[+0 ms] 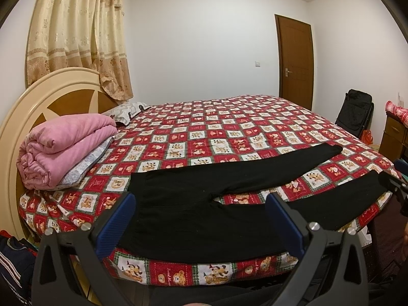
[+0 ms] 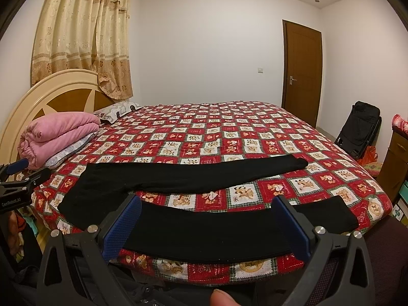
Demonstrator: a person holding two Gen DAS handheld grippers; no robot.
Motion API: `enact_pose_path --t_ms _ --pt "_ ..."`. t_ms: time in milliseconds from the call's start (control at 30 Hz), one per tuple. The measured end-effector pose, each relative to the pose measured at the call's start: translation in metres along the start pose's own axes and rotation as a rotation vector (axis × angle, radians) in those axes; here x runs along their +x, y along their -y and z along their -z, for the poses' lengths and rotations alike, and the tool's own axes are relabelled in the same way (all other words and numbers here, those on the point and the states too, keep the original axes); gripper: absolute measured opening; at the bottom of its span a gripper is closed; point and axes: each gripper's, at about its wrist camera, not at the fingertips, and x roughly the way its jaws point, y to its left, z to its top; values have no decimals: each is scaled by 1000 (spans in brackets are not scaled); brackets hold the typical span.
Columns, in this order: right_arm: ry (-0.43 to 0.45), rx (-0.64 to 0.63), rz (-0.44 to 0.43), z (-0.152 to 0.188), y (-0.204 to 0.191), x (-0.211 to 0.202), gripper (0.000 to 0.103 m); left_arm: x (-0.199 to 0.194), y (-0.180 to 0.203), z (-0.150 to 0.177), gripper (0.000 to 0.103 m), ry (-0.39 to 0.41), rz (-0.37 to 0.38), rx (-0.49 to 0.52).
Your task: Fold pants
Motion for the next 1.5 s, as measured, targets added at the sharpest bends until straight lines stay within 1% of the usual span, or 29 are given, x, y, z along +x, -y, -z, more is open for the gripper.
enact_pose_path --t_ms 1500 --pt "-15 -2 -6 7 -2 6 102 1 -1 2 103 -6 1 -1"
